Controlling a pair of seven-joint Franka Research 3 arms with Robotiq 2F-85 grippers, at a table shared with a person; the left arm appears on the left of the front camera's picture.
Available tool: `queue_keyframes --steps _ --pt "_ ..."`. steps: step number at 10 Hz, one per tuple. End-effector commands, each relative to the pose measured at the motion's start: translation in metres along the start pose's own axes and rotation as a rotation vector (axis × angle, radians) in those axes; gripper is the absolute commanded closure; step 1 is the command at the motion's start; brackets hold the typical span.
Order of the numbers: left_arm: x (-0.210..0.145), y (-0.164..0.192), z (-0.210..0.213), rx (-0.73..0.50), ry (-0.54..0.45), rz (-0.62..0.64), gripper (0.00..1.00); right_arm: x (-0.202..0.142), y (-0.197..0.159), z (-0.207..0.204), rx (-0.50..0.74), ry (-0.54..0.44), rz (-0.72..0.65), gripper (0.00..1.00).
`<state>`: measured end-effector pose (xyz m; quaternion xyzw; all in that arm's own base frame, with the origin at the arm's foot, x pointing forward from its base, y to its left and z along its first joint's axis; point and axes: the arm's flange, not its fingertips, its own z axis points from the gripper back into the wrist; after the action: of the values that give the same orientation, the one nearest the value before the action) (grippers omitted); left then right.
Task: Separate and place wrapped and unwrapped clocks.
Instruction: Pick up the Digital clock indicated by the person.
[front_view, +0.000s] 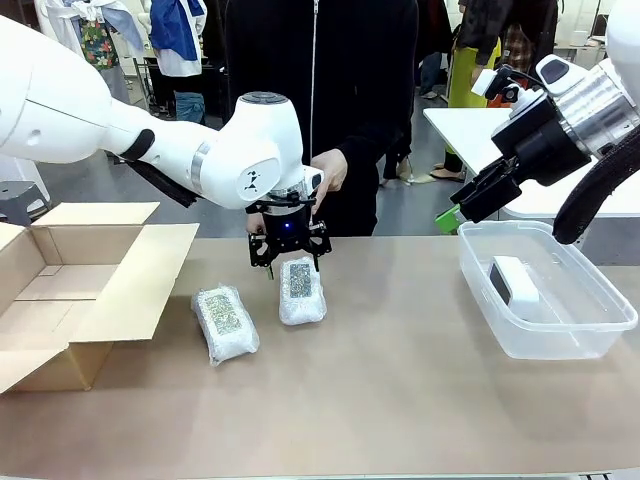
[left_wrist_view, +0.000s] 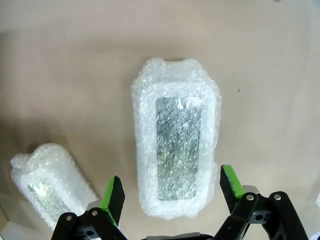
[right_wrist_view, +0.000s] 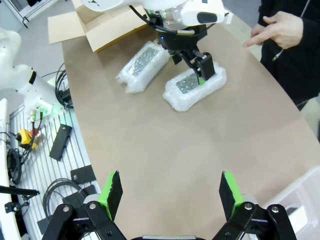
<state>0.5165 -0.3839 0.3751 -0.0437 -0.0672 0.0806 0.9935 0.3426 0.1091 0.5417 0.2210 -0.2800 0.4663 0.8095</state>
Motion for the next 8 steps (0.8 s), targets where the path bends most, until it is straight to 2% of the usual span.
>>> queue_keyframes --steps 1,4,8 --pt "0.006 -0.013 -0.003 0.024 0.001 -0.056 0.0 -0.001 0.0 0.0 0.005 0.013 0.002 0.0" --pt "0.009 -0.011 -0.014 0.052 0.053 -0.1 0.0 -0.001 0.0 0.0 0.005 0.013 0.002 0.0" --pt "0.017 -0.01 -0.023 0.052 0.066 -0.157 0.0 -0.001 0.0 0.0 0.005 0.013 0.002 0.0"
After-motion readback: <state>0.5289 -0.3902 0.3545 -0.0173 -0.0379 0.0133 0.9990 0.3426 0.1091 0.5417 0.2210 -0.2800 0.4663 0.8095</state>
